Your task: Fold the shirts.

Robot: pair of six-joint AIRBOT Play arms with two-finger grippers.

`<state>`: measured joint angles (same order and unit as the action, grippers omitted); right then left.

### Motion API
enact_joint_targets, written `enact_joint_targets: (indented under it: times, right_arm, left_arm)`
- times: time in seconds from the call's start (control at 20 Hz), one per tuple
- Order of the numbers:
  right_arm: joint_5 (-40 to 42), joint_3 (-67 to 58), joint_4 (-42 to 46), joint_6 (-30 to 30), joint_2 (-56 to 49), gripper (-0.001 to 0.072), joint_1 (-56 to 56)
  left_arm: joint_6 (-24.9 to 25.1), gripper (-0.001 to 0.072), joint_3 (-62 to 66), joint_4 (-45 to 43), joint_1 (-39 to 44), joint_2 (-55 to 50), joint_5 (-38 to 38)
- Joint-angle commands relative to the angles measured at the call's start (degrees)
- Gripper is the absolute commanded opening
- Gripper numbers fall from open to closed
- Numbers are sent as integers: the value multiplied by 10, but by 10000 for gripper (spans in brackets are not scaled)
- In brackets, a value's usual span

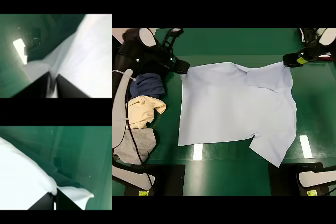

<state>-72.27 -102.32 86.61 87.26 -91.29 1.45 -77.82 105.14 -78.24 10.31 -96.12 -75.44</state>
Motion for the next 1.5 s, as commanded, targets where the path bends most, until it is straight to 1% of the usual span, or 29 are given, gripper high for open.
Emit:
enact_joint_targets:
  times: [0.0, 0.05, 0.1, 0.2, 0.25, 0.35, 0.4, 0.5, 0.6, 0.65, 0.8, 0.95, 1.1, 1.2, 1.3, 1.45]
  right_arm:
    - [17, -31, 1, 27, -44, 167, 5]
    - [12, -45, 2, 27, -45, 299, 1]
    - [3, -57, 1, 27, -43, 311, -3]
    - [-19, -65, -1, 27, -23, 311, -17]
    - [-32, -57, -11, 26, -7, 311, -25]
    - [-61, -17, -62, 2, 32, 310, -50]
    - [-71, 13, -94, -18, 53, 310, -63]
    - [-88, 84, -151, -42, 97, 310, -87]
    - [-96, 153, -181, -60, 137, 310, -106]
    - [-95, 183, -183, -63, 155, 309, -110]
    - [-85, 255, -181, -66, 193, 309, -117]
    - [-72, 301, -181, -69, 214, 309, -117]
    - [-73, 309, -181, -69, 216, 309, -117]
    - [-73, 309, -182, -69, 216, 308, -116]
    - [-74, 309, -182, -69, 216, 309, -116]
    - [-73, 309, -181, -69, 216, 309, -116]
  left_arm:
    - [-9, 510, 4, -46, 0, -29, 3]
    - [-31, 517, 8, -54, -6, -28, -2]
    - [-45, 517, 16, -54, -17, -28, -17]
    - [-55, 516, 32, -49, -46, -28, -68]
    - [-64, 516, 33, -34, -65, -26, -96]
    - [-62, 516, 21, 22, -99, -22, -141]
    - [-60, 516, 1, 44, -113, -10, -143]
    - [-50, 516, -67, 67, -131, 33, -128]
    - [-32, 517, -181, 74, -137, 103, -91]
    - [-21, 517, -244, 74, -137, 140, -72]
    - [-16, 516, -445, 78, -137, 249, -15]
    - [-12, 517, -594, 84, -137, 318, 2]
    - [-11, 517, -674, 108, -137, 339, 18]
    - [4, 516, -704, 141, -137, 339, 31]
    - [10, 515, -724, 166, -137, 339, 42]
    - [14, 515, -730, 181, -135, 339, 42]
